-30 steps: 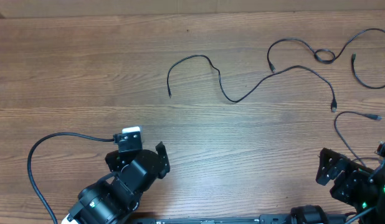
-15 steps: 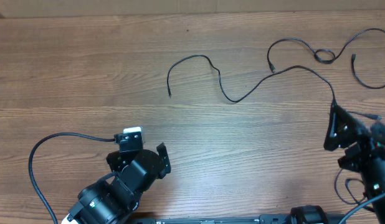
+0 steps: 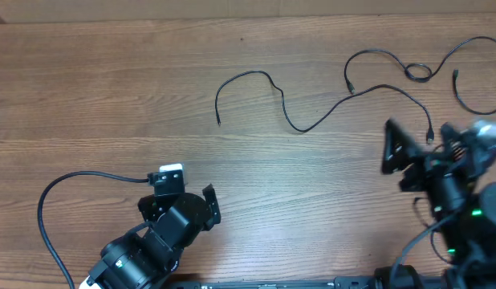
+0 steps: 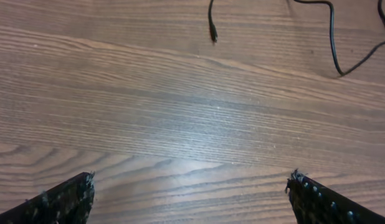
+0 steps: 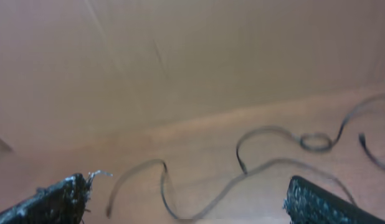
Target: Untangle cables
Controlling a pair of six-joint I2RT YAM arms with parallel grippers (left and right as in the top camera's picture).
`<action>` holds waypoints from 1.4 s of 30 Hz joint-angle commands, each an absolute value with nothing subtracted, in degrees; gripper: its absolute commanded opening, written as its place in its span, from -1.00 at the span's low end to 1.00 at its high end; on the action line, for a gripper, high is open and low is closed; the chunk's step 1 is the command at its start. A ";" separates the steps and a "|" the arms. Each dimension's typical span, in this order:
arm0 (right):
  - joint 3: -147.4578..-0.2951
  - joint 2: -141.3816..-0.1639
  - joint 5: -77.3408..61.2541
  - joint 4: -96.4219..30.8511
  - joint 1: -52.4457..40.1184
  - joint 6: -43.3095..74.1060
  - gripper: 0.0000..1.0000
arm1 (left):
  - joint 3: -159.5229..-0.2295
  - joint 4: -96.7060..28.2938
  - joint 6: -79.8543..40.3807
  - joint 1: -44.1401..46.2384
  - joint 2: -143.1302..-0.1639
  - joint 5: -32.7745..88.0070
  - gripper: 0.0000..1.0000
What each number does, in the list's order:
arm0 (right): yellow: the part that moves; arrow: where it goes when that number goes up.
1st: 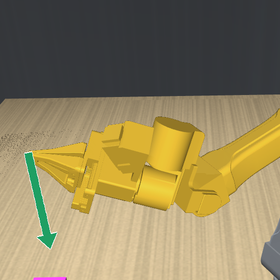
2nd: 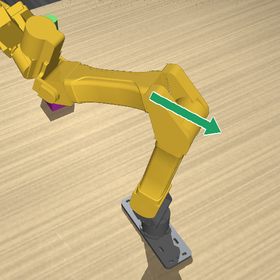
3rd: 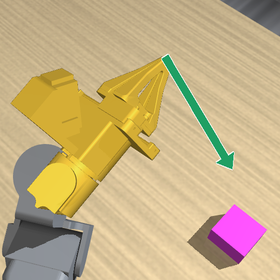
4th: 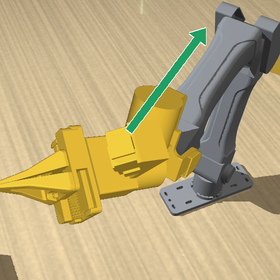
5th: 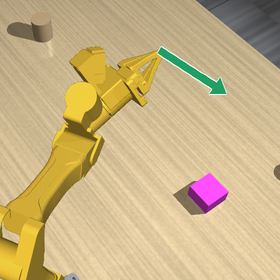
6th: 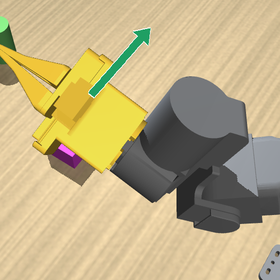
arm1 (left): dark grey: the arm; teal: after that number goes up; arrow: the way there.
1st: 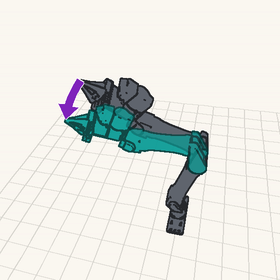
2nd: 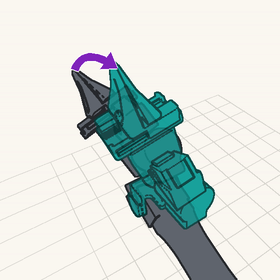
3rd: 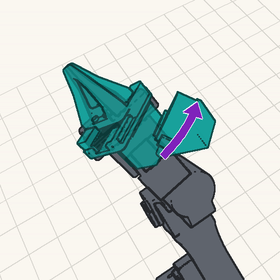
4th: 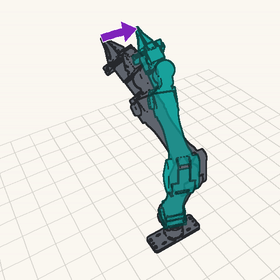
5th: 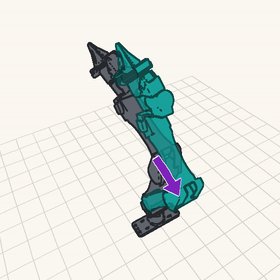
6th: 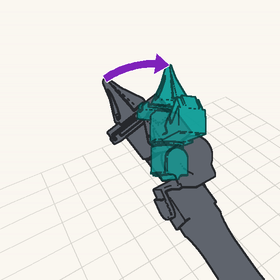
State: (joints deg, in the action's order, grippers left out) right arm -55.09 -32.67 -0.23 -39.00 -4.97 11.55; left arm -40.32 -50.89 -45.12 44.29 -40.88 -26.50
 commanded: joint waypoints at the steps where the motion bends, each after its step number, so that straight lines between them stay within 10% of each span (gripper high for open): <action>1: -45.41 -25.39 -1.17 -34.06 -5.28 8.82 1.00 | -39.94 -50.85 -46.30 44.66 -40.86 -24.95 0.99; 42: -0.45 -0.38 1.41 -4.73 -2.37 10.11 1.00 | -32.56 -51.40 -28.25 25.80 -8.34 -38.65 0.99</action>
State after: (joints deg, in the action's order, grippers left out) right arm -1.04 -0.69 -0.16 -5.10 -2.63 9.82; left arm -35.51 -53.36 -29.52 26.35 -11.07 -34.89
